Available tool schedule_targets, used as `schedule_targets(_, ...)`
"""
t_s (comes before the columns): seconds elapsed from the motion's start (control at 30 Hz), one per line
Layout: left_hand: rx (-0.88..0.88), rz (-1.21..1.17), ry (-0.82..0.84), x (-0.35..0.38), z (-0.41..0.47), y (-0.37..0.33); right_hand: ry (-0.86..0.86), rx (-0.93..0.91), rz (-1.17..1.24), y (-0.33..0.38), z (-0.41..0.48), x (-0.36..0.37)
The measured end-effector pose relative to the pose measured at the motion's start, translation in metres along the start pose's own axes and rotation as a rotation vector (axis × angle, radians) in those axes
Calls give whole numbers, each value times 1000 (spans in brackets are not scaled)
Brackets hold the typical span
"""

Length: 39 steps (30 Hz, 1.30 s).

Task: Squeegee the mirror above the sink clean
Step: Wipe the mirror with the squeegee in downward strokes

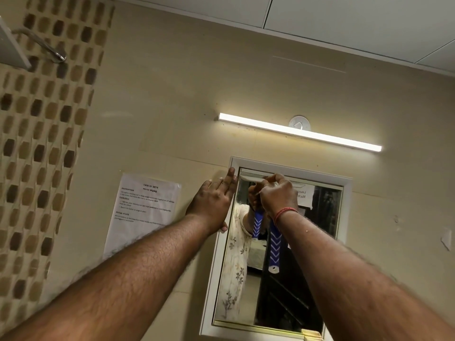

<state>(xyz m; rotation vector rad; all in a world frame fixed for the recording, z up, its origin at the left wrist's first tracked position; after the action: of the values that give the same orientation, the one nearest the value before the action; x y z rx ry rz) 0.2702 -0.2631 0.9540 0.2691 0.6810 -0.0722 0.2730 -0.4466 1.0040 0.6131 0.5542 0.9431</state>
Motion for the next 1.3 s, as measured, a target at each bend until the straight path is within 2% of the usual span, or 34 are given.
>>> schedule_targets(0.3, -22, -7, 31, 10, -15, -3, -105, 58, 80, -3, -1, -8)
schedule_targets(0.97, -29, -52, 8, 18, -28, -12, 24, 13, -56, 9, -4, -3)
schedule_targets(1.3, 14, -144, 5, 61, -89, -27, 67, 159, 58, -60, -61, 18)
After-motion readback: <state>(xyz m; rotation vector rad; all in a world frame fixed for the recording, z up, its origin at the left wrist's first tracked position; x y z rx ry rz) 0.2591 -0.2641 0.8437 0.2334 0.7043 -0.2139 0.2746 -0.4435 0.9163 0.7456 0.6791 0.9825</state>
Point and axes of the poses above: each hand's wrist, its own z-axis towards the middle knuckle, its own x-axis out of the palm, y = z × x, the point moved 9 cm from there along z, towards the middle knuckle, and after that the axes turned 1 degree about z, right-handed, at the moved point
